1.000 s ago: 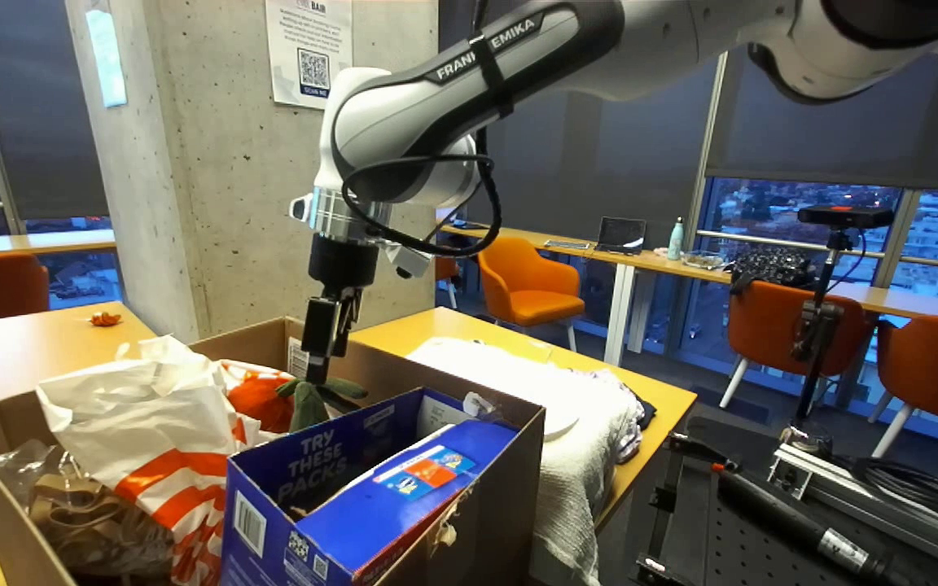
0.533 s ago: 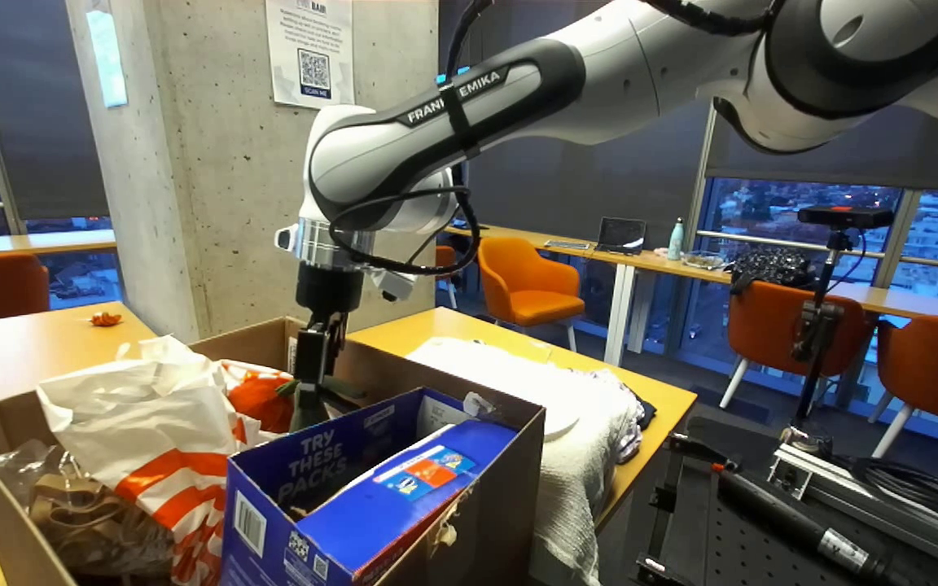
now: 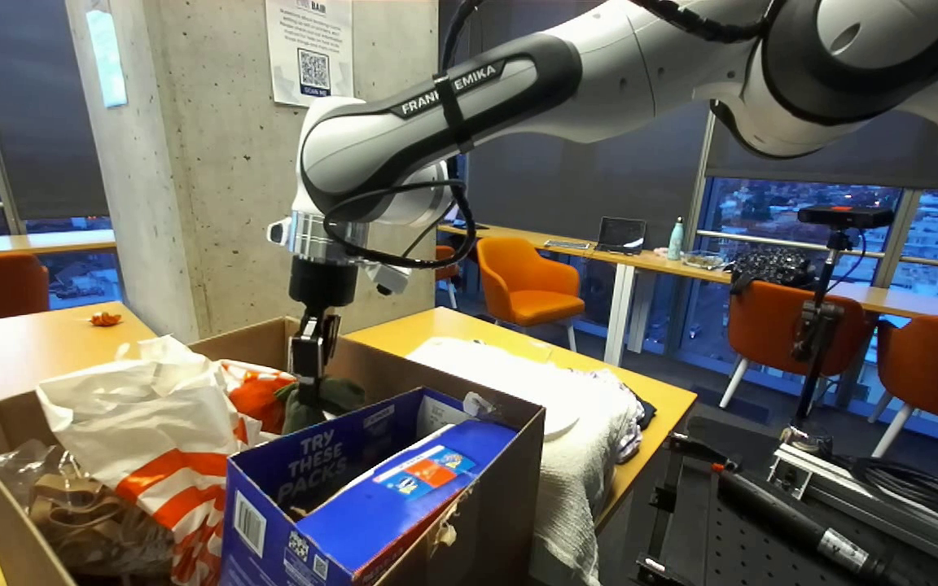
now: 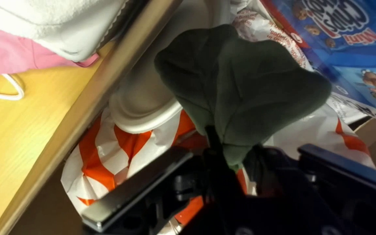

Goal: Remove the paper plate from the box and place it on top of the white storage container then put the radish on the plate.

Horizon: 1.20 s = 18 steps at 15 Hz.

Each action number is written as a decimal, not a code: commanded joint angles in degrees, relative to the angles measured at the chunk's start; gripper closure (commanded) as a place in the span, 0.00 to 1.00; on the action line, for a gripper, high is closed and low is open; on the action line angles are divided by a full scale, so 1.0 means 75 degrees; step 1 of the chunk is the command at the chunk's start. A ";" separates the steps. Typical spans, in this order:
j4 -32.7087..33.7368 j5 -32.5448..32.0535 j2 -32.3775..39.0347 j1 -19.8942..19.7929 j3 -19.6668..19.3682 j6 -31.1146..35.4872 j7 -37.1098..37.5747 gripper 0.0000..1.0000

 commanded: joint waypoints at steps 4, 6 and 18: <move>0.0194 0.0000 -0.0343 -0.0019 -0.0136 -0.0506 -0.0155 0.98; 0.0241 -0.0100 -0.0667 0.0014 -0.0323 -0.0837 0.0070 0.98; -0.1655 -0.0576 -0.3987 0.0138 -0.0703 -0.2916 0.1556 0.98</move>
